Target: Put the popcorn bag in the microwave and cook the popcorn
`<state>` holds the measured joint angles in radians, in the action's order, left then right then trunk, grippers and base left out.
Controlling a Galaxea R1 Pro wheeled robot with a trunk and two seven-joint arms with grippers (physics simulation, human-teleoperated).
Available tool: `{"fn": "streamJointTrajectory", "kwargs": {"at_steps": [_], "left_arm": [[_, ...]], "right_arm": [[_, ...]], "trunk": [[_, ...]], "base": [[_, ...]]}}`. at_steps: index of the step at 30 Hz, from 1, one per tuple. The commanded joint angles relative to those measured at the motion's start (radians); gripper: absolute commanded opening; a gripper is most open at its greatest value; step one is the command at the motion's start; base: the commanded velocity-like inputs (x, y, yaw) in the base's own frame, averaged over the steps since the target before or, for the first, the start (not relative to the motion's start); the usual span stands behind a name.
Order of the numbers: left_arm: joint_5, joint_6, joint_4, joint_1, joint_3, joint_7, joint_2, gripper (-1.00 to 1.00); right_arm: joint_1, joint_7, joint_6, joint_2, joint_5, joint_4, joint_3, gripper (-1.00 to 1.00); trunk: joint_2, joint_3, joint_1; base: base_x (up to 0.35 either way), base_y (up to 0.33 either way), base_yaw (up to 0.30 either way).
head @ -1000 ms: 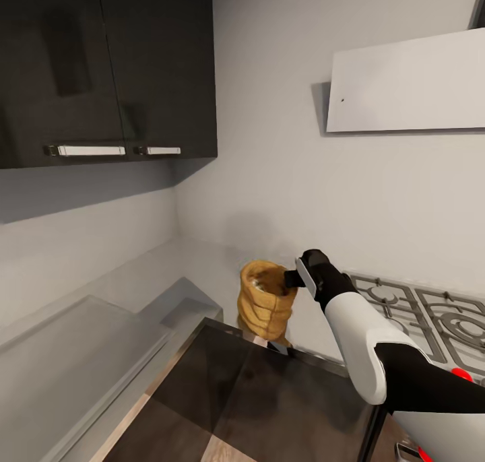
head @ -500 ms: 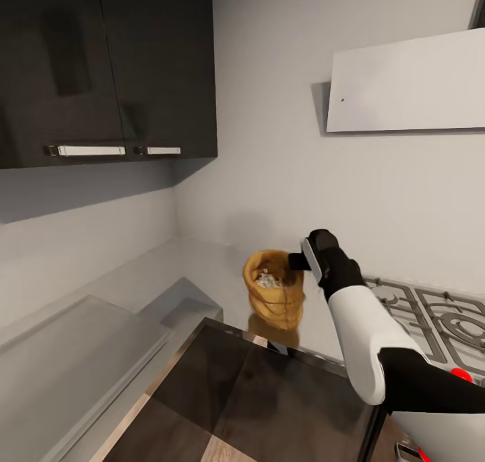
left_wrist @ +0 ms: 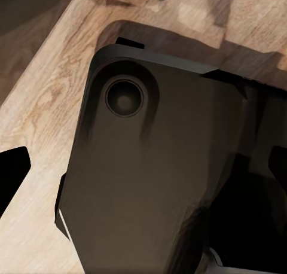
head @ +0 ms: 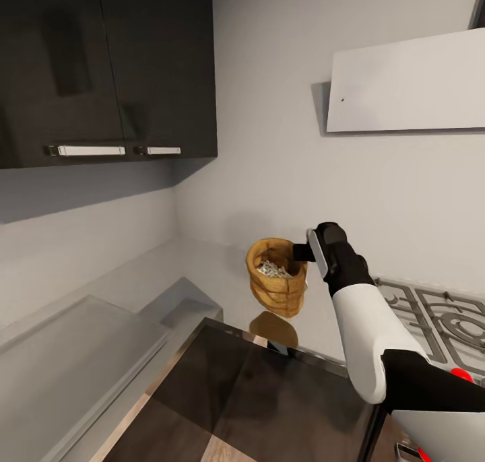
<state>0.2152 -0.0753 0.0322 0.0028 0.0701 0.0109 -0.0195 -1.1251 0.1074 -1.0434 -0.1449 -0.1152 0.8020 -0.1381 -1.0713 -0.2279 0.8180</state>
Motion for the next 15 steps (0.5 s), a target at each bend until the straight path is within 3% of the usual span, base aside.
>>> {"fn": "streamJointTrajectory", "kwargs": {"at_steps": [1, 7, 15], "left_arm": [[0.0, -0.001, 0.002, 0.0, 0.007, 0.001, 0.0, 1.0], [0.0, -0.001, 0.002, 0.0, 0.005, 0.0, 0.0, 1.0], [-0.002, -0.001, 0.002, 0.0, 0.005, 0.0, 0.0, 1.0]], "right_arm": [[-0.001, -0.006, -0.004, -0.002, -0.009, 0.001, -0.006, -1.0], [-0.001, -0.006, -0.004, -0.001, -0.009, 0.019, -0.009, -1.0], [-0.001, -0.006, -0.004, 0.001, -0.009, 0.022, -0.041, -1.0]], "trunk": [[-0.001, -0.001, 0.0], [-0.001, -0.001, 0.0], [-0.001, -0.001, 0.0]], "base": [[0.0, 0.0, 0.0], [-0.039, 0.0, 0.0], [-0.325, 0.0, 0.0]]}}
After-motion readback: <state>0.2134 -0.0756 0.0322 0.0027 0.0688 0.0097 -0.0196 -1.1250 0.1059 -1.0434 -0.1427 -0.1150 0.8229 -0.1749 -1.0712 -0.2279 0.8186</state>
